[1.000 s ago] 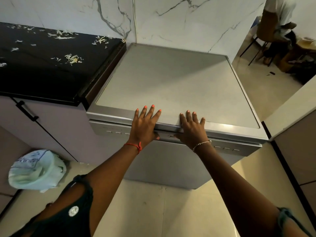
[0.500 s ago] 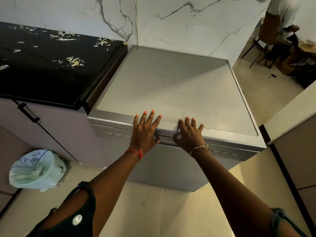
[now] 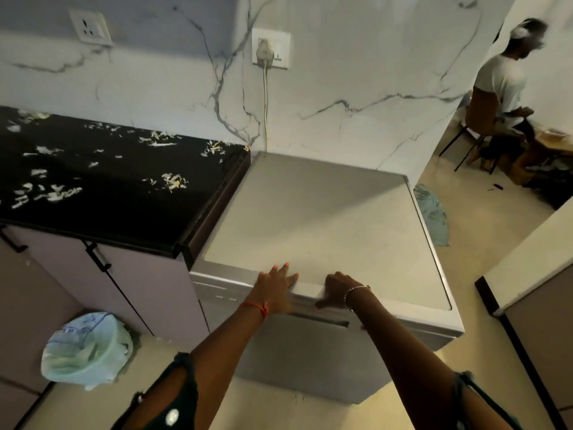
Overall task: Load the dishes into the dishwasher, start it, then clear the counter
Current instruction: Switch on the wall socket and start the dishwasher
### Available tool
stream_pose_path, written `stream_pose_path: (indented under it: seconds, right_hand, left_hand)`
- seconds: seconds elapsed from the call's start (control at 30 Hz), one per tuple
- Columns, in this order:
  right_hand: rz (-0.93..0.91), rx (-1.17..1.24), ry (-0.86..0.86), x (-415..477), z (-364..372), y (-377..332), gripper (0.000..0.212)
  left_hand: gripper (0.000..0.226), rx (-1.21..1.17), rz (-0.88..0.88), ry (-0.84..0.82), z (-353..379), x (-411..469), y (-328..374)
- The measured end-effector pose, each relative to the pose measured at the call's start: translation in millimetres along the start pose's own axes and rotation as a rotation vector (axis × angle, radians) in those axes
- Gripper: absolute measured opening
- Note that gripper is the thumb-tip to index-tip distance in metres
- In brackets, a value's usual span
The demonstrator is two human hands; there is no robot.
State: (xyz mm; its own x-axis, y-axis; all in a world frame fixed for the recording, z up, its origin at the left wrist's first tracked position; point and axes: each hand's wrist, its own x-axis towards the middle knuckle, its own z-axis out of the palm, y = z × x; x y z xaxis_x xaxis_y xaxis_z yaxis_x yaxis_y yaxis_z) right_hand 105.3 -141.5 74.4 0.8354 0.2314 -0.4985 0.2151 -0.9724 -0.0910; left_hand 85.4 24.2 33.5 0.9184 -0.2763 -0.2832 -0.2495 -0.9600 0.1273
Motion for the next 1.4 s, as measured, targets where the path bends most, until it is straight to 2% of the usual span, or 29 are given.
stream_pose_path:
  seconds: [0.1,0.17,0.23,0.33,0.43,0.57,0.73,0.97,1.17,1.27,1.4]
  right_hand:
    - [0.007,-0.045,-0.068,9,-19,1,0.063]
    - [0.025,-0.076,-0.110,18,-33,-3,0.061]
    - [0.042,-0.095,-0.164,33,-50,-5,0.048]
    - [0.081,0.052,-0.228,62,-82,-5,0.035]
    - [0.116,0.242,-0.071,99,-117,-2,0.036]
    - [0.084,0.331,0.115,148,-160,-5,0.031]
    - [0.017,0.441,0.301,204,-204,-7,0.021]
    - [-0.175,0.394,0.503,247,-284,-22,0.018]
    - [-0.258,0.434,0.570,279,-341,-39,0.015]
    - [-0.284,0.394,0.631,300,-362,-46,0.018]
    - [-0.283,0.299,0.751,322,-392,-57,0.020]
  left_hand:
    - [0.076,0.007,0.044,0.007,6,4,-7]
    - [0.061,-0.041,0.110,0.029,-3,11,-18]
    - [0.044,-0.157,0.132,0.086,-19,26,-39]
    - [0.041,-0.339,0.088,0.140,-57,60,-81]
    - [0.036,-0.378,0.067,0.203,-93,102,-117]
    - [0.031,-0.391,0.071,0.278,-128,156,-158]
    - [0.031,-0.405,0.049,0.226,-136,214,-186]
    - [0.031,-0.453,-0.011,0.180,-118,264,-214]
    - [0.030,-0.375,0.027,0.282,-111,294,-224]
    - [0.033,-0.378,0.020,0.487,-96,303,-225]
    - [0.042,-0.283,-0.018,0.454,-74,303,-225]
